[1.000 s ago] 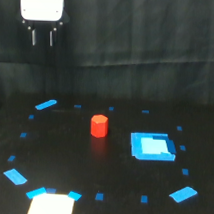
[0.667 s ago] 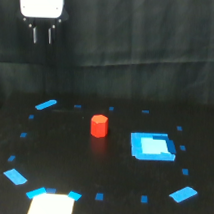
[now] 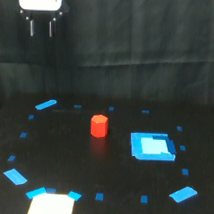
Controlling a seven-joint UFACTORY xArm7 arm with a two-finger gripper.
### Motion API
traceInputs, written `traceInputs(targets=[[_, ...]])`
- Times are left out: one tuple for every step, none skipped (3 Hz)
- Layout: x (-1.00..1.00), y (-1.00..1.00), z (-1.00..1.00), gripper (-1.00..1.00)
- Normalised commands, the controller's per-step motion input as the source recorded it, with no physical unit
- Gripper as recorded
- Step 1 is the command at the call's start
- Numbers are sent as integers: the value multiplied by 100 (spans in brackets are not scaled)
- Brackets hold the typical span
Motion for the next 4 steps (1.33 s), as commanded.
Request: traceInputs(targets=[[-64, 100, 100, 100], [-27, 100, 100, 76], [-40, 100, 100, 14], [-100, -100, 100, -99]])
